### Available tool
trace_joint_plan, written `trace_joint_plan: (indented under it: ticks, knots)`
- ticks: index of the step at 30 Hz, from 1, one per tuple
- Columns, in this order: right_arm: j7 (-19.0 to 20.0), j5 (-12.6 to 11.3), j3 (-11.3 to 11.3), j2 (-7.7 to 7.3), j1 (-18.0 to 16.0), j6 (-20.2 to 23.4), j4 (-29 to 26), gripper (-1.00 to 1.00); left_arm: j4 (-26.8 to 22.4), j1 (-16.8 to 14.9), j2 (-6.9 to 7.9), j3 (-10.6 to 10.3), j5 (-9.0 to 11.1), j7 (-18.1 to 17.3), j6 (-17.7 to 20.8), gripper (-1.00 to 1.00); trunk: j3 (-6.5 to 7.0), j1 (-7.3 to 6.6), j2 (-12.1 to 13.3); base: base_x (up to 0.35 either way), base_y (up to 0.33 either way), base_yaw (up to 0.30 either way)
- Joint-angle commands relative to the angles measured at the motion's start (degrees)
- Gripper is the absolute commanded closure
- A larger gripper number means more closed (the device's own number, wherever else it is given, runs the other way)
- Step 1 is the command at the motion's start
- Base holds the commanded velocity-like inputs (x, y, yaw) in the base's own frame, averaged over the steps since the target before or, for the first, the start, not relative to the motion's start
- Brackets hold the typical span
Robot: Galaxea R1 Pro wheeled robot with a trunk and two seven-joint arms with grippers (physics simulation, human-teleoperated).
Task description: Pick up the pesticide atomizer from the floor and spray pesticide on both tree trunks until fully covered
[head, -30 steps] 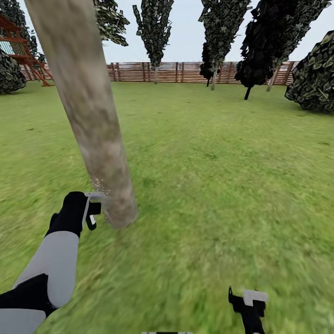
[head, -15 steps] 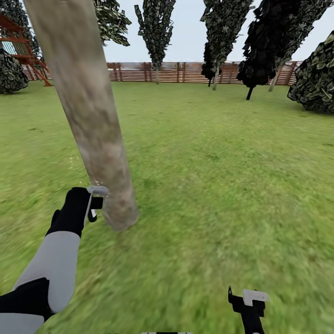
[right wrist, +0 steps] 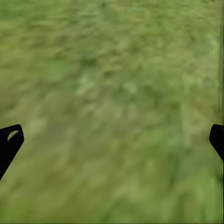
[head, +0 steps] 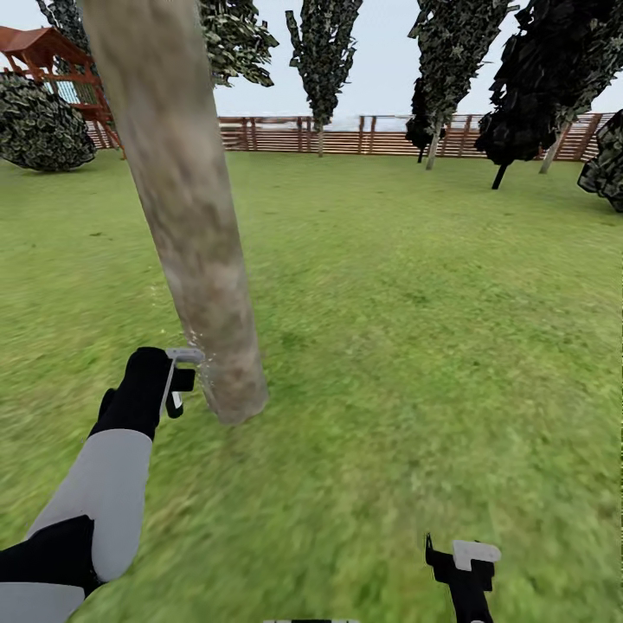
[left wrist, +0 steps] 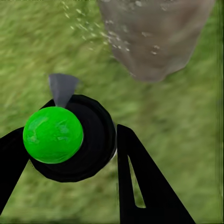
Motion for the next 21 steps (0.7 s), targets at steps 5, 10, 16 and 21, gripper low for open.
trace_joint_plan:
  ticks: [5, 10, 16, 21]
  knots:
    - [-0.2, 0.6, -0.3, 0.02, 0.0, -0.1, 0.1, -1.00, -0.1, -0.1, -0.06, 0.2, -0.6, -0.6, 0.2, 1.00, -0.05, -0.01, 0.0, 0.000, -0.272, 0.002]
    - [-0.2, 0.6, -0.3, 0.02, 0.0, -0.1, 0.1, -1.00, -0.1, -0.1, -0.06, 0.2, -0.6, -0.6, 0.2, 1.00, -0.05, -0.01, 0.0, 0.016, -0.272, 0.000]
    - [-0.2, 0.6, -0.3, 0.02, 0.0, -0.1, 0.1, -1.00, 0.0, -0.1, -0.06, 0.2, -0.5, -0.6, 0.2, 1.00, -0.05, -0.01, 0.0, 0.081, -0.272, 0.000]
    - [-0.2, 0.6, -0.3, 0.02, 0.0, -0.1, 0.1, -1.00, 0.2, 0.3, -0.15, 0.3, 0.6, -0.6, 0.2, 1.00, -0.05, -0.01, 0.0, 0.089, -0.272, 0.083]
